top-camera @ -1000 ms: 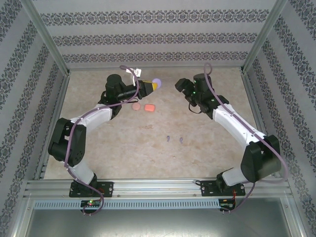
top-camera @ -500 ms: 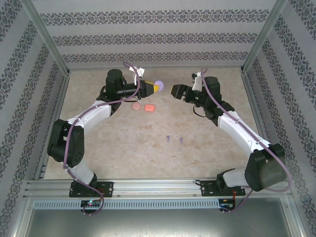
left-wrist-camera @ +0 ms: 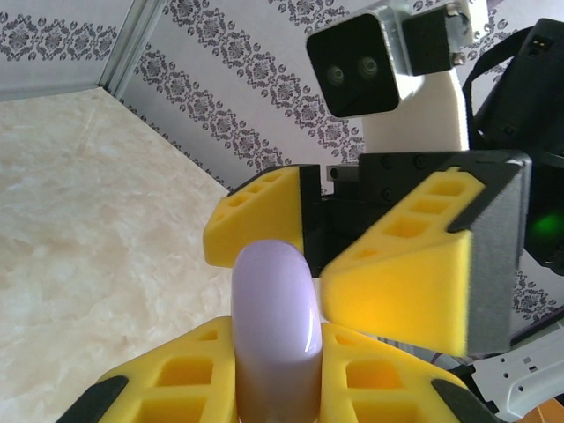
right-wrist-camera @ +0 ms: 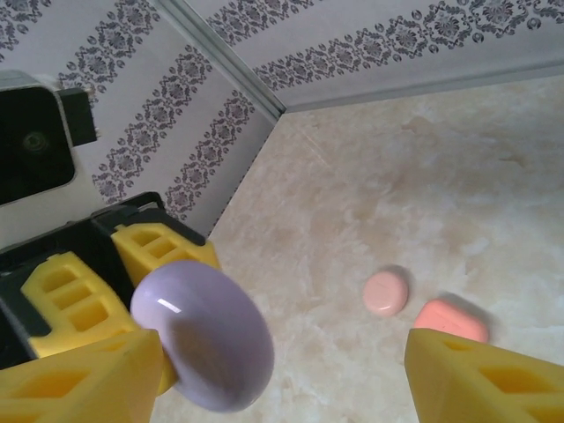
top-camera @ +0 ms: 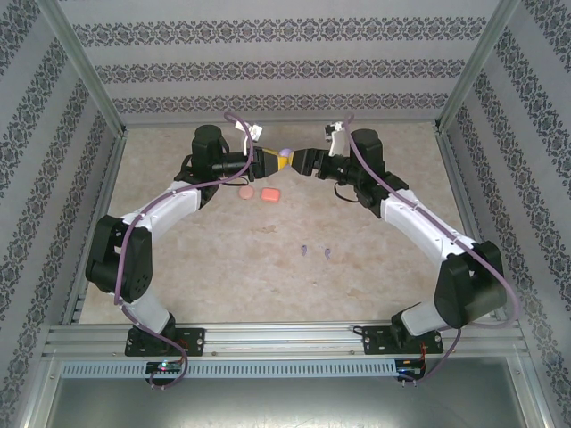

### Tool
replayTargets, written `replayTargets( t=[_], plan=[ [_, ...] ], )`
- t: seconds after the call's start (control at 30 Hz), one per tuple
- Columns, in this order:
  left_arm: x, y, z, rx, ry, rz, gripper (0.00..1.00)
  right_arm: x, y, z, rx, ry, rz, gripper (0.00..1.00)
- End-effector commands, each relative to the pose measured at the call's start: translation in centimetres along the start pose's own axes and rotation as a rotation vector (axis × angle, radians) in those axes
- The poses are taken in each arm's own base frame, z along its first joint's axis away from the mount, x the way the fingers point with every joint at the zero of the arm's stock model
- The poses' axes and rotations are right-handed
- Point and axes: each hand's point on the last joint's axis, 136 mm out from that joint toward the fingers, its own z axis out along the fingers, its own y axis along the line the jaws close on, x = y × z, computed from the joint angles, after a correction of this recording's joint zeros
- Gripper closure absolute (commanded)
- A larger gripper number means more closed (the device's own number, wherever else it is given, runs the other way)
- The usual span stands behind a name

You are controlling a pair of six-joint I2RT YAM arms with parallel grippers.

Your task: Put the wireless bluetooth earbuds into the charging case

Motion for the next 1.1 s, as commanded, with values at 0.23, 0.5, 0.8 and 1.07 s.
replayTargets(
  t=[0.23,0.5,0.8,1.07],
  plan=[
    [-2.1,-2.4,-0.9,0.051,-0.022,0.081,1.0,-0.2,-4.2,0.7,0.075,-0.023,0.05,0.33],
    [-2.0,-2.6,-1.0,0.05,-0.027,0.08,1.0,-0.3,-4.9,-0.8,0.074,-0.043,0.091,0.34],
    [-2.3,-2.8,-1.2,0.057,-0.049,0.086,1.0,-1.1,-2.0,-2.8,-0.009,-0.091,0.118,0.34],
    [-3.6,-3.4,-1.3,0.088,-0.128,0.087,1.0,-2.3,0.3,-1.9,-0.226,-0.132,0.246,0.4]
  ],
)
